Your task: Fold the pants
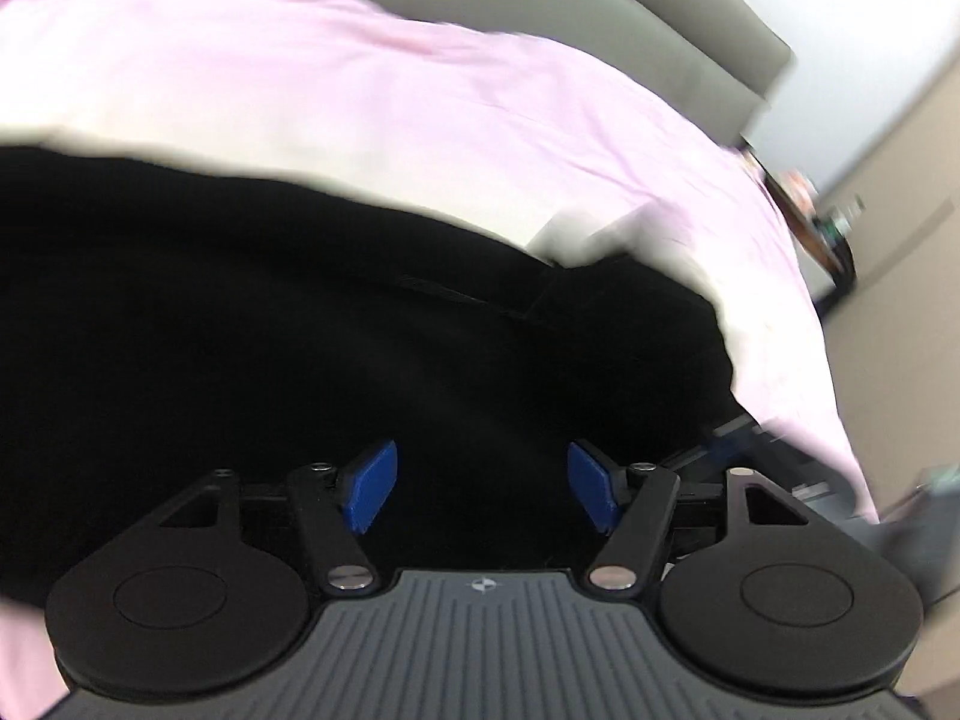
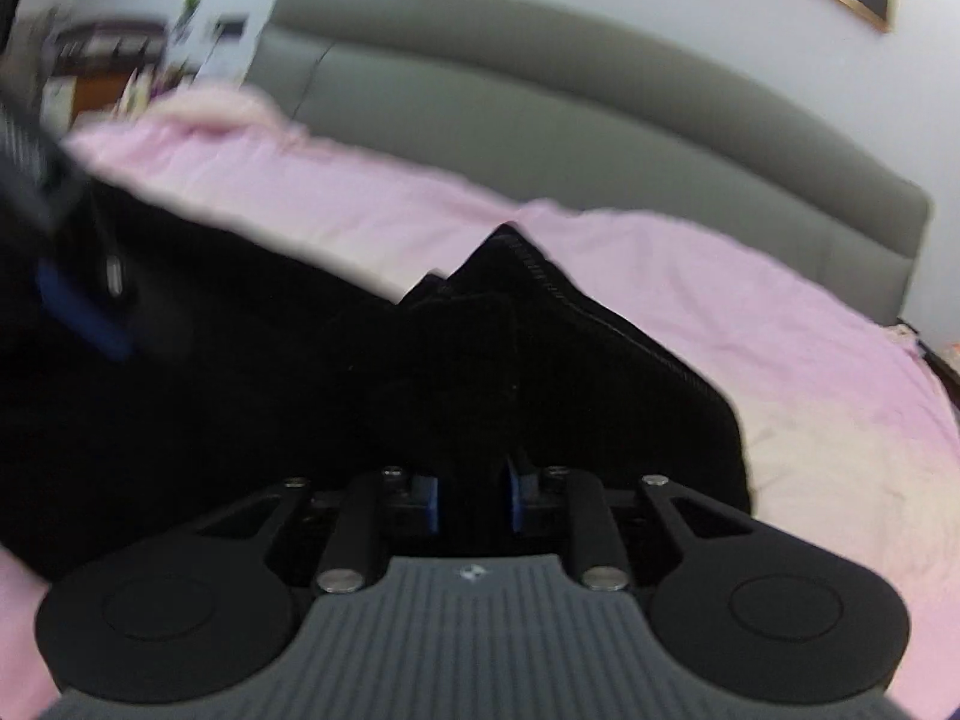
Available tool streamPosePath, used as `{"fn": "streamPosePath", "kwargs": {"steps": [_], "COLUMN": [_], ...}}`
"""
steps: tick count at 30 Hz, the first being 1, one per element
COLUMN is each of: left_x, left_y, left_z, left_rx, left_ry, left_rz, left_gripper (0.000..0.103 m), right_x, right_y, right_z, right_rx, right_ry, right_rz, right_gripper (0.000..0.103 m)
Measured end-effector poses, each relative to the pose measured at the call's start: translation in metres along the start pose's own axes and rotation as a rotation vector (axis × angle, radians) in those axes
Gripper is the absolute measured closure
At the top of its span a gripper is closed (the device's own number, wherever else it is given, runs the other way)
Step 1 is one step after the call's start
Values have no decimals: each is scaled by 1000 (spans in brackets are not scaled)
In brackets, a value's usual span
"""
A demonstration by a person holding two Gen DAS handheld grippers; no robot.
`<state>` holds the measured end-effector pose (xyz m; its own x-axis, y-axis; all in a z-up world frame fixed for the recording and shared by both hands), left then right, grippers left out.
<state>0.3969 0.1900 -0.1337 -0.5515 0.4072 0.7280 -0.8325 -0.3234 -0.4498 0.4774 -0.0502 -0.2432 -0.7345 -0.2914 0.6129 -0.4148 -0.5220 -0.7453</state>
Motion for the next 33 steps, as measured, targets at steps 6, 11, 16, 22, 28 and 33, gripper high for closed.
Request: {"fn": "streamPosePath", "kwargs": {"steps": [6,11,16,22,28,33], "left_x": [65,106,146,141,106,87], "left_y": [28,37,60,68,44,32], "left_z": [-51,-96,-166,-224,-259,-276], "left_rx": [-7,120,328,588,680,765], "left_ry": [-75,-140,-149,-1,3,40], "left_rz": [44,138,249,390,412,461], "left_gripper": [27,16,14,13,13,8], "right_x": [-7,35,71,68,45,8], "right_y": [17,-4,-43,-54,-89,-103], "right_z": [-42,-29,-56,-128,-187,-193], "right_rx": [243,150,-20,-186,-261,-364], "right_ry": [83,-24,-231,-405,-430,-340], "right_rz": [-80,-73,17,-53,-83,-121], "right_gripper": [75,63,64,83,85,85]}}
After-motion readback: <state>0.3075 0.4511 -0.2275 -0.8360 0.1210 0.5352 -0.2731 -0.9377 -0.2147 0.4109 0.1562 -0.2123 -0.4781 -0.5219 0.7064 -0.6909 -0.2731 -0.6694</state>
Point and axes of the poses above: each gripper's, at about its wrist camera, not at the fingertips, and x roughly against the way its jaws point, z to its right, y to its underside, the point moved 3 cm from there along -x, roughly the way its jaws point, and after that the axes turned 3 degrees about -z, right-handed, at the moved point
